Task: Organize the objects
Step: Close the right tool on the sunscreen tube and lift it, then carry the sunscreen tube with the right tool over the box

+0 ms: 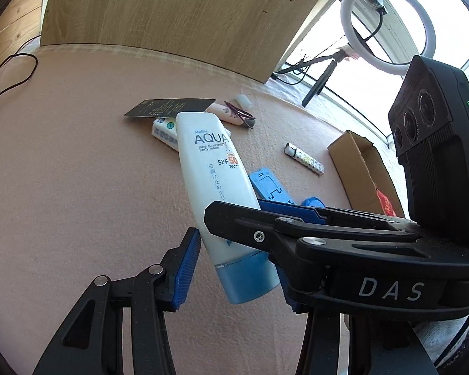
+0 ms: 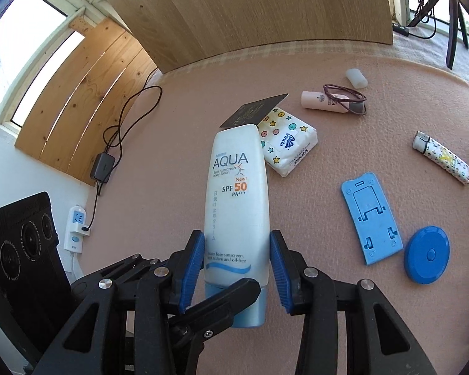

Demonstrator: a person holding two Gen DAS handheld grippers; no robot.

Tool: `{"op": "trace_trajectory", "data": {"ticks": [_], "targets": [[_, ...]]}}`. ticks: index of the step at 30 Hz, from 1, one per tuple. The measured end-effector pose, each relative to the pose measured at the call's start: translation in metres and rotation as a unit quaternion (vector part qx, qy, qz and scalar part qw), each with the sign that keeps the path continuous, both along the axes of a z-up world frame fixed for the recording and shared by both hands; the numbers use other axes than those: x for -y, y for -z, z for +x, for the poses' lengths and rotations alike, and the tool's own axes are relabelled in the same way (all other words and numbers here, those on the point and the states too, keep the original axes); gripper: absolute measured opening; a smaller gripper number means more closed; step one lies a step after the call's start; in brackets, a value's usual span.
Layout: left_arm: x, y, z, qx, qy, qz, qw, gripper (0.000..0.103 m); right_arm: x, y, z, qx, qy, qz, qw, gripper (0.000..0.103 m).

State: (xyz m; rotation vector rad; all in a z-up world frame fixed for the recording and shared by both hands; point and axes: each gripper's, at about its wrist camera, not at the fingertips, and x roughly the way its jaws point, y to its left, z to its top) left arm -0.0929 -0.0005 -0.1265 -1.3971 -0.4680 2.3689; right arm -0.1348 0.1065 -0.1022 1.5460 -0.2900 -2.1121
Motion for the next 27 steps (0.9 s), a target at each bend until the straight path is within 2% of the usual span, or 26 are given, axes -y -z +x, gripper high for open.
{"op": "trace_trajectory", "data": {"ticks": [12, 27], "targets": [[-0.113, -0.038, 0.01, -0.037, 0.079, 0.007, 0.9962, 0.051, -0.108, -0.039, 0.033, -0.045, 0.08, 0.004, 0.996, 0.039], [-0.253, -0.056, 0.012, -0.053, 0.168, 0.016, 0.9842, 0.051, -0.243, -0.051, 0.05, -0.063, 0.168, 0.015, 0.984, 0.039]]}}
